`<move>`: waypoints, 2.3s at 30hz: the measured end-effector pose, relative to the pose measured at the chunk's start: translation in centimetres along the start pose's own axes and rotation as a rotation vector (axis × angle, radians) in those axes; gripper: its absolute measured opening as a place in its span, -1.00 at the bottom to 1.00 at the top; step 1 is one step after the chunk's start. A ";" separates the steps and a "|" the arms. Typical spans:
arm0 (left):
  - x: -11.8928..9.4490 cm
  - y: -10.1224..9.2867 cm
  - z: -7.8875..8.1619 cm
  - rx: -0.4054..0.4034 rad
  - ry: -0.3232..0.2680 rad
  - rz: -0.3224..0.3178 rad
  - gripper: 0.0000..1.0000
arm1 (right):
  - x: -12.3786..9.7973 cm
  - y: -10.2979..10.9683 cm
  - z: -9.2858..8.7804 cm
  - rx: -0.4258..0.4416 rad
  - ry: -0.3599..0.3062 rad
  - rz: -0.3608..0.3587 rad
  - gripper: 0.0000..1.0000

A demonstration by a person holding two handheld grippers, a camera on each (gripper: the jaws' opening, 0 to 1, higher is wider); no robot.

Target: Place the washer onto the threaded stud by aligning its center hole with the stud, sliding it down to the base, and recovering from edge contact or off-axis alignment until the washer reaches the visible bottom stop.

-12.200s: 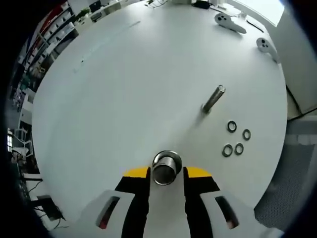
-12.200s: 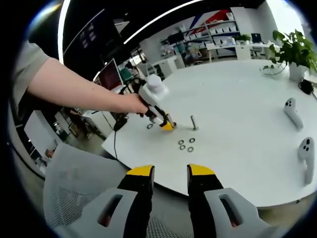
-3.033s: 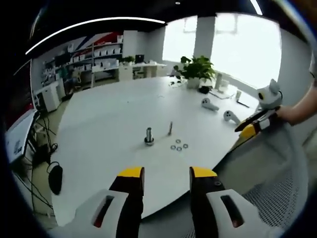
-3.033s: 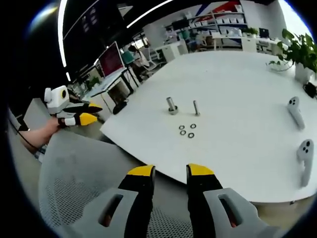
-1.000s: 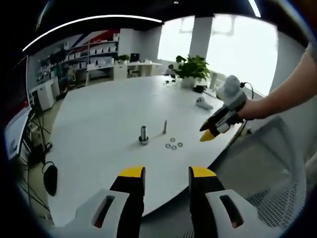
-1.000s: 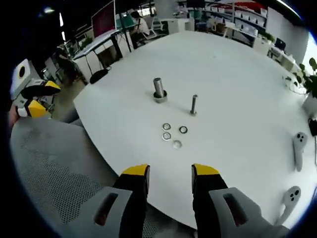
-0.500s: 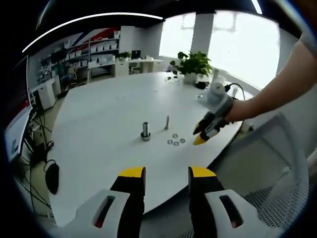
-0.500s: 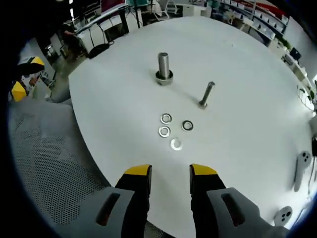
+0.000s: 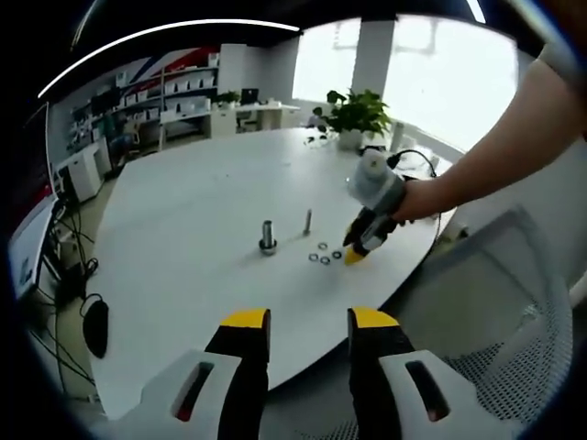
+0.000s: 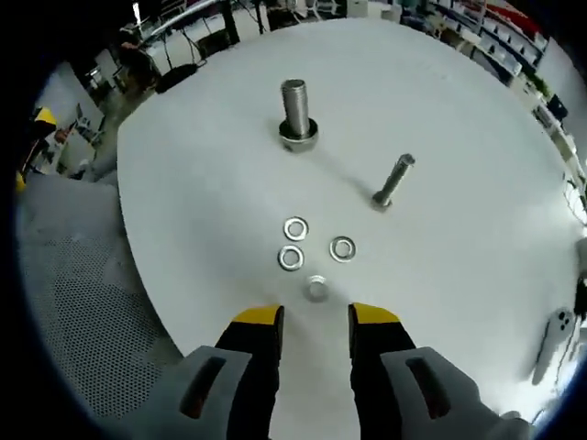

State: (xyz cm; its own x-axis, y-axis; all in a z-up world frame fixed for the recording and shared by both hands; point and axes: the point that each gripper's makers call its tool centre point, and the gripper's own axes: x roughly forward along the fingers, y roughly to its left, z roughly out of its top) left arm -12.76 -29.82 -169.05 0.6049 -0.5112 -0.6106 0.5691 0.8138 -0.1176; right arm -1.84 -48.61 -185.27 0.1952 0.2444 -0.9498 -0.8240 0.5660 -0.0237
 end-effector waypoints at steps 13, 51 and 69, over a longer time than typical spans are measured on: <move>0.1 -0.1 -0.2 0.009 0.014 -0.005 -0.37 | 0.4 -0.2 1.2 -0.056 0.037 0.044 -0.64; 0.0 0.5 -0.2 0.011 0.014 0.021 -0.41 | 0.7 0.2 1.6 -0.092 0.160 -0.063 -0.72; 0.0 0.3 -0.1 0.021 0.007 0.012 -0.42 | -1.3 -1.8 2.5 0.059 0.088 -0.075 -0.73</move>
State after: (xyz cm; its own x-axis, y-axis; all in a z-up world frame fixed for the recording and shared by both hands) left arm -12.68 -29.55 -169.18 0.6078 -0.4989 -0.6177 0.5732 0.8141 -0.0936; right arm 0.75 -47.97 -183.19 0.2052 0.1309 -0.9699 -0.7759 0.6258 -0.0797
